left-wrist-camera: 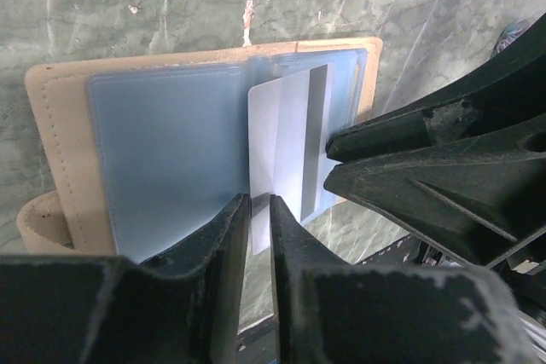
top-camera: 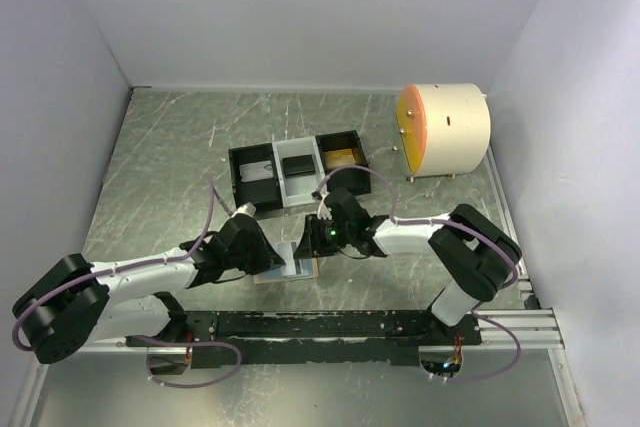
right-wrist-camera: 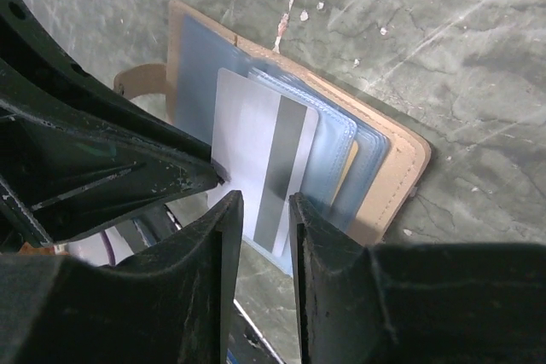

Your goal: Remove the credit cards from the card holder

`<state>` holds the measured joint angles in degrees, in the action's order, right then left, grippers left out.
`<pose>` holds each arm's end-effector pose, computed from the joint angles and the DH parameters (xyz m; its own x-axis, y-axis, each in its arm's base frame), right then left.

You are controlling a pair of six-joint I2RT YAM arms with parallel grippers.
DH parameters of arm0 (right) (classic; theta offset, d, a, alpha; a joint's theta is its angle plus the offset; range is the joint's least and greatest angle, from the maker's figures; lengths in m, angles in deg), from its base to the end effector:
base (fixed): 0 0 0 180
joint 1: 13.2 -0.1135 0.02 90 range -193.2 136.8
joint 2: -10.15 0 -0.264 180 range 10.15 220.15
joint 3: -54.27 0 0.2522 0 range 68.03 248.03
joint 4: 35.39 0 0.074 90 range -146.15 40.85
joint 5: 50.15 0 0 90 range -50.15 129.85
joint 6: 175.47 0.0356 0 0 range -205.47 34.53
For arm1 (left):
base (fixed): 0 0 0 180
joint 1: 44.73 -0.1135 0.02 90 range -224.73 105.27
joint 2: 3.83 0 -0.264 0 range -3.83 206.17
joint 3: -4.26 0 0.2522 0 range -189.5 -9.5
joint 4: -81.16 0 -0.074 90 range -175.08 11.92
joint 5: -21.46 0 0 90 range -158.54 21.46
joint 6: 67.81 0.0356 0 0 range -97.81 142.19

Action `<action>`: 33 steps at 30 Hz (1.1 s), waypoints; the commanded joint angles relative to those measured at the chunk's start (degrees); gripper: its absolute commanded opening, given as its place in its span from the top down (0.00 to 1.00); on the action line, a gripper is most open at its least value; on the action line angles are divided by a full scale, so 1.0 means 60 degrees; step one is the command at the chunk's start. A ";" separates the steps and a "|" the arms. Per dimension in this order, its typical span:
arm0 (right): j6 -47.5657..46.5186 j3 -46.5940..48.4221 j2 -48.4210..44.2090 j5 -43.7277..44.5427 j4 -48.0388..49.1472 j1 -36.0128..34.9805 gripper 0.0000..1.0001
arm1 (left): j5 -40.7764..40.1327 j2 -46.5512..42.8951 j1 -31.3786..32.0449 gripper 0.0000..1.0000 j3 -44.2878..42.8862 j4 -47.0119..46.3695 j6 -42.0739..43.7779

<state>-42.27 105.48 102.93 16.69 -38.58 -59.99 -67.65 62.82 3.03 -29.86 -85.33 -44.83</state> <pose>0.1933 0.2263 0.1347 -0.9411 -0.0825 -0.3280 -0.2979 0.6618 0.6880 0.1368 -0.1515 0.1414 -0.8771 -0.4034 -0.2607 -0.1537 0.7499 -0.6434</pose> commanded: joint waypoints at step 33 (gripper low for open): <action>0.0940 -0.1379 0.0268 0.0674 0.0563 0.0054 0.72 | 0.0461 -0.0025 -0.0005 0.67 0.1077 -0.3046 -0.1201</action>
<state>-35.30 99.73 102.18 18.18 -28.83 -59.74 -66.29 61.38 3.06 -21.65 -99.84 -52.09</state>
